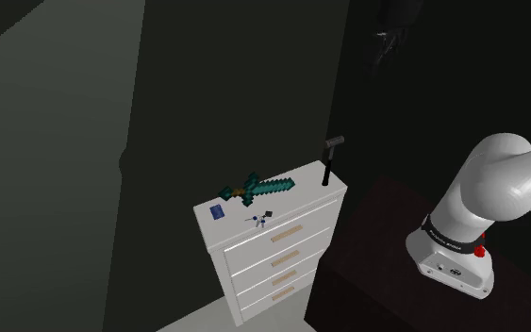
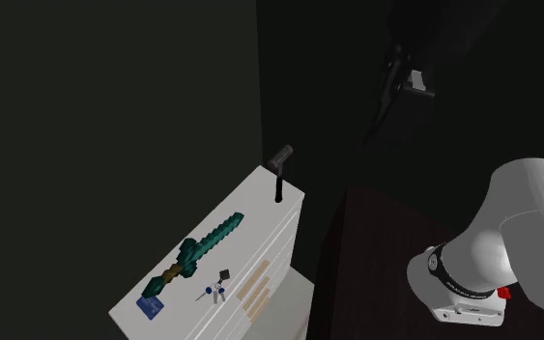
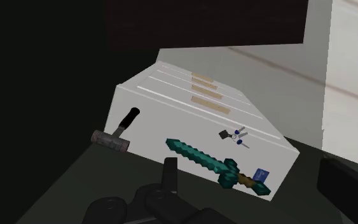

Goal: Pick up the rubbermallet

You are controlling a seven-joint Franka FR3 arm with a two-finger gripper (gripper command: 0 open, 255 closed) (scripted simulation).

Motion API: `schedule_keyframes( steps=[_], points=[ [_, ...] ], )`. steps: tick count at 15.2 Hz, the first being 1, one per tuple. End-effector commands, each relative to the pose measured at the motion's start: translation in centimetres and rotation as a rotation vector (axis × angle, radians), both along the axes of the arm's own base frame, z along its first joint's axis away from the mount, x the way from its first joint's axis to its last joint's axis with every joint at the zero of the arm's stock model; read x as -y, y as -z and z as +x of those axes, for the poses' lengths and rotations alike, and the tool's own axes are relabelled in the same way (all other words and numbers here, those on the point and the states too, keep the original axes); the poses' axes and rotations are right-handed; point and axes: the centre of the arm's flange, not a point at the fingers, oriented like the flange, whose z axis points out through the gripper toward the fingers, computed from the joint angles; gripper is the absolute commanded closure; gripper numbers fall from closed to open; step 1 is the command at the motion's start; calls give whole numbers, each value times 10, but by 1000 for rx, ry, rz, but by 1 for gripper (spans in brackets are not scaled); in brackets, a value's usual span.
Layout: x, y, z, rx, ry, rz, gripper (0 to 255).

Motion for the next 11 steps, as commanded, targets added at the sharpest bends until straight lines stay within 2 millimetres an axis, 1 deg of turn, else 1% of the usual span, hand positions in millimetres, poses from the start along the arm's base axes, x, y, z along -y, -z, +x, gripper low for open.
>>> schedule_keyframes(
  steps=[1, 6, 11],
  points=[
    [0, 0, 0, 0, 0, 0, 0],
    [42, 51, 10, -13, -159, -6, 0],
    [83, 101, 26, -26, -319, -11, 0]
  ],
)
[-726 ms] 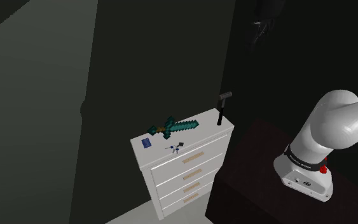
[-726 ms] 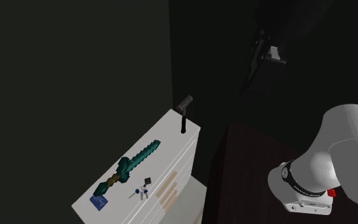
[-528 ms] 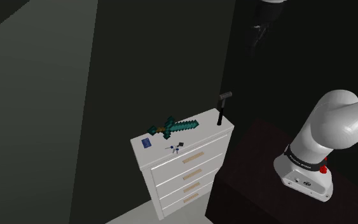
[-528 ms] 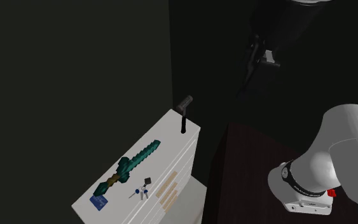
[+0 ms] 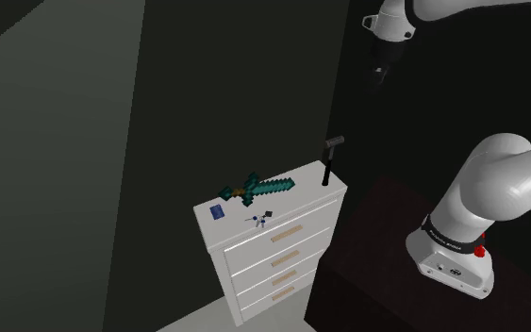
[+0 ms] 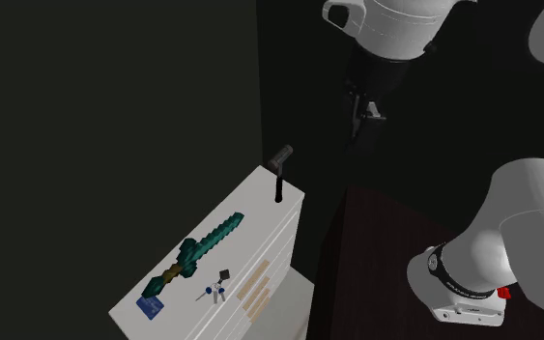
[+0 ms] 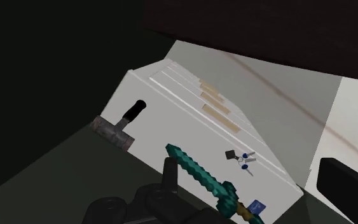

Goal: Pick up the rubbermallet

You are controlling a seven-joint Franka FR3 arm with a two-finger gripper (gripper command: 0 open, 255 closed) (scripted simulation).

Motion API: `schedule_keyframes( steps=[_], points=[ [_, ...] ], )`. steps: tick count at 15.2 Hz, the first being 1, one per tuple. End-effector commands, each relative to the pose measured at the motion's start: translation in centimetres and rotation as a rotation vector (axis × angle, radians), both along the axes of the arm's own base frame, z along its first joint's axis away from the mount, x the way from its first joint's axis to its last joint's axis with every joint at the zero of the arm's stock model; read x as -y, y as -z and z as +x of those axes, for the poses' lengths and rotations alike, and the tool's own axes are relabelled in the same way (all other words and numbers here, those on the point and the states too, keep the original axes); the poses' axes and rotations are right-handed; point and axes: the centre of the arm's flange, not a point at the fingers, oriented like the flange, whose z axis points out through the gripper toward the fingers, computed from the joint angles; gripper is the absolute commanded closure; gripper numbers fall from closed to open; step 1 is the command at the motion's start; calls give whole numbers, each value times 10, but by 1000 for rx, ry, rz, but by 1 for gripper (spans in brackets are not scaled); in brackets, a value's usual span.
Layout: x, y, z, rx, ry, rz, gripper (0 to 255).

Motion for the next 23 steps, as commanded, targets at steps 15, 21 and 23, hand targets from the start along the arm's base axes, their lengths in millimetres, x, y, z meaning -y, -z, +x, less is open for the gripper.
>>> schedule_keyframes(
  steps=[15, 21, 23],
  points=[
    [107, 161, 84, -37, -534, -7, 0],
    [137, 223, 126, -54, -725, -13, 0],
    [144, 243, 141, -60, -788, -16, 0]
  ],
)
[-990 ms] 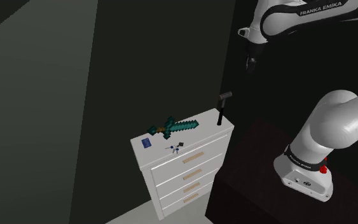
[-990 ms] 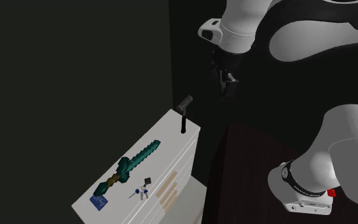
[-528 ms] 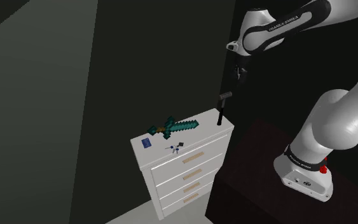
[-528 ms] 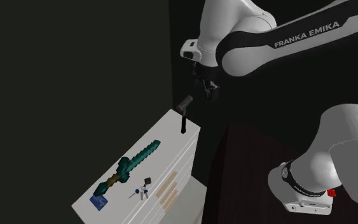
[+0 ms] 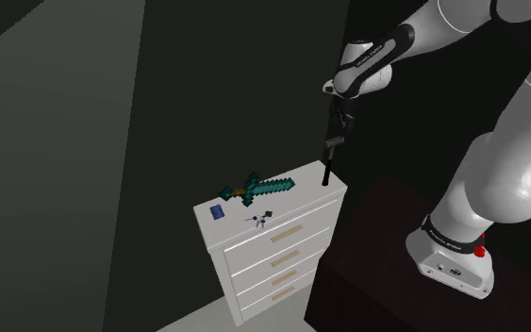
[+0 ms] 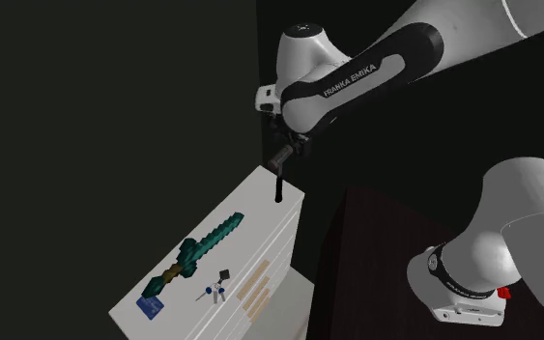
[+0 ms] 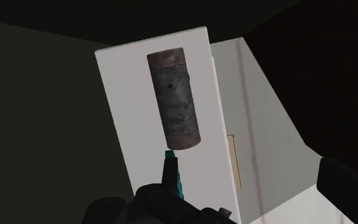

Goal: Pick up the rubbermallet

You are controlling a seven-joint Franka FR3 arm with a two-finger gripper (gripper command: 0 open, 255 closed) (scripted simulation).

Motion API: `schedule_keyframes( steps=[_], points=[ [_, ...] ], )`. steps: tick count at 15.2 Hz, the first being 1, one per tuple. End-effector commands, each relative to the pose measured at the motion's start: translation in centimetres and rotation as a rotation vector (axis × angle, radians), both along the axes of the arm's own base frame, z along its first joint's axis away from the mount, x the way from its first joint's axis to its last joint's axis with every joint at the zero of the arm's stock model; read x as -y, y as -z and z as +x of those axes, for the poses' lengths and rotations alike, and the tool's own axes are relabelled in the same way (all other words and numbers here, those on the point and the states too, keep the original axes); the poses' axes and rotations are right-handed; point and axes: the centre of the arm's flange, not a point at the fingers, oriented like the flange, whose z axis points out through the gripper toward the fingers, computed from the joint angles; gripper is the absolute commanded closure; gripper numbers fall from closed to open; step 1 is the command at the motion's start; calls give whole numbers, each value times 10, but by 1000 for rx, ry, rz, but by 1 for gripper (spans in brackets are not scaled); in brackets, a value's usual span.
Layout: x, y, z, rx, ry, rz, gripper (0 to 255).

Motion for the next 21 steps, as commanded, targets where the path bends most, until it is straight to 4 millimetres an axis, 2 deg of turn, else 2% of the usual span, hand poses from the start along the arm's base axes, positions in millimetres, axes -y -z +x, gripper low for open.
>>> schedule_keyframes(
  steps=[1, 5, 12, 14, 15, 21],
  points=[
    [9, 21, 12, -4, -69, -3, 0],
    [20, 60, 42, -14, -189, -7, 0],
    [20, 97, 42, -14, -189, -7, 0],
    [20, 100, 42, -14, -189, -7, 0],
    [20, 101, 42, -14, -189, -8, 255],
    [20, 101, 42, -14, -189, -7, 255]
  ],
)
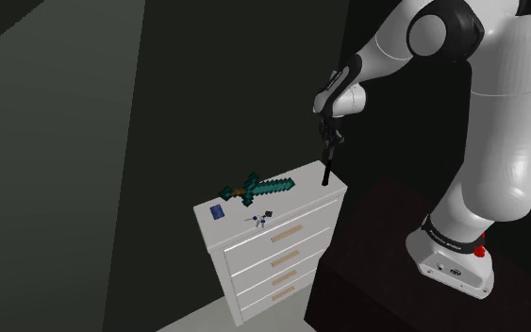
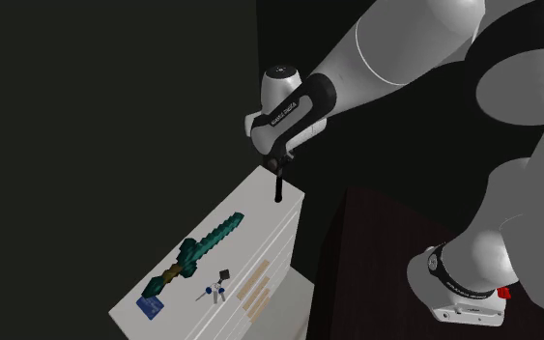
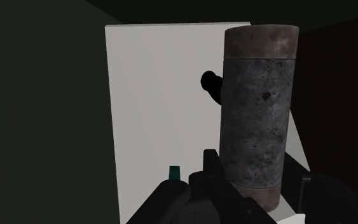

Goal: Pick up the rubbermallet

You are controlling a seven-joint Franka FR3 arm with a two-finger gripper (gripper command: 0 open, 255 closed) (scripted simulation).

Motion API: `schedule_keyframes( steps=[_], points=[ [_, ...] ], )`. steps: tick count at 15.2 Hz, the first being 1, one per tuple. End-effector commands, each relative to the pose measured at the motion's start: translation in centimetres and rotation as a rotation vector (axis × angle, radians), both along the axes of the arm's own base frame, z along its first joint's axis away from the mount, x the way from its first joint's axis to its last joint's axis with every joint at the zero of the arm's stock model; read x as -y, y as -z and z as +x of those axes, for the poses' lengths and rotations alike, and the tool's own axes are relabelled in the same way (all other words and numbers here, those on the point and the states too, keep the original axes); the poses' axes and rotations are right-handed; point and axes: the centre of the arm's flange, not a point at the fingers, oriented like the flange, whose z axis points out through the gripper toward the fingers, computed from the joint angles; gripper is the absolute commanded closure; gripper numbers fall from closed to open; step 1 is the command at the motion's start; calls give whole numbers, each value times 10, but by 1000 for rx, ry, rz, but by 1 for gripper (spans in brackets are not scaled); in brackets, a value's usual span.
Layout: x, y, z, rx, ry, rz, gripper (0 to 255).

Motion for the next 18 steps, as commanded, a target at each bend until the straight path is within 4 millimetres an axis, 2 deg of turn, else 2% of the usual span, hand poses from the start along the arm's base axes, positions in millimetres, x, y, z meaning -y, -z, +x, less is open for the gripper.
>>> schedule_keyframes(
  steps=[1, 3, 18],
  points=[
    [0, 1, -1, -2, 0, 0, 255],
    [0, 0, 0, -2, 0, 0, 255],
    [0, -79, 0, -2, 0, 0, 255]
  ],
)
